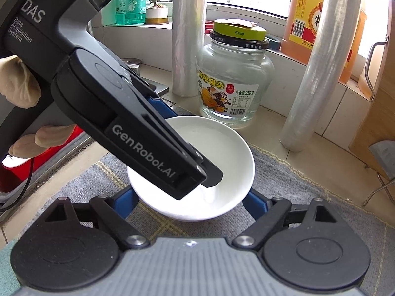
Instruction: Organize plates and bowls
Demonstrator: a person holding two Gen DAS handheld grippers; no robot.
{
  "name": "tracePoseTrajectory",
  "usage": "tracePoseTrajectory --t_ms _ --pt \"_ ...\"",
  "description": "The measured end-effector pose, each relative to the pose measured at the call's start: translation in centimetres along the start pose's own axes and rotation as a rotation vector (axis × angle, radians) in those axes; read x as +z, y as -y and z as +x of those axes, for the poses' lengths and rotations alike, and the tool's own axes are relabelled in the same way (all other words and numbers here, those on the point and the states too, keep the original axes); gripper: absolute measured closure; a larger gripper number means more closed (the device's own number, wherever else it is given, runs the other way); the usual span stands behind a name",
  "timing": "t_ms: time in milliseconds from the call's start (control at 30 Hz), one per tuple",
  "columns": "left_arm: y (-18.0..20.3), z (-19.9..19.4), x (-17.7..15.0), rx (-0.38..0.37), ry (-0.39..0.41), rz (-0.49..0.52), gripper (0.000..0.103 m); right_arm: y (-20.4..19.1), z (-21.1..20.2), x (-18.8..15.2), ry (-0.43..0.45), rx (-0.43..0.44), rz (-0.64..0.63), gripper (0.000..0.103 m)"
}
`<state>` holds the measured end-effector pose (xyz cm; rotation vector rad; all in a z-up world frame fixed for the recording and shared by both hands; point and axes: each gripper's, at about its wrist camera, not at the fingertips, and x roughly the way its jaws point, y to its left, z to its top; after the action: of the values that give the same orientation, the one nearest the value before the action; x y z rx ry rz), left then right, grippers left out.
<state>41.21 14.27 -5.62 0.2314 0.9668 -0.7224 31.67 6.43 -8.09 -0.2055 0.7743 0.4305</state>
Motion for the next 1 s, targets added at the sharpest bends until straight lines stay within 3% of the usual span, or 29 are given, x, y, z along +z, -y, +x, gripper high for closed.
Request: tracePoseTrajectory --t_ms 467,1000 --pt "3.9 -2.9 0.0 -0.013 0.024 0.073 0.031 -0.3 -4.5 -1.0 0.026 -0.023 0.024 0.010" --pt "10.3 -4.9 -0.6 -0.044 0.044 0.162 0.031 -0.4 -10.8 -4.4 0.052 -0.086 0.069 0.010"
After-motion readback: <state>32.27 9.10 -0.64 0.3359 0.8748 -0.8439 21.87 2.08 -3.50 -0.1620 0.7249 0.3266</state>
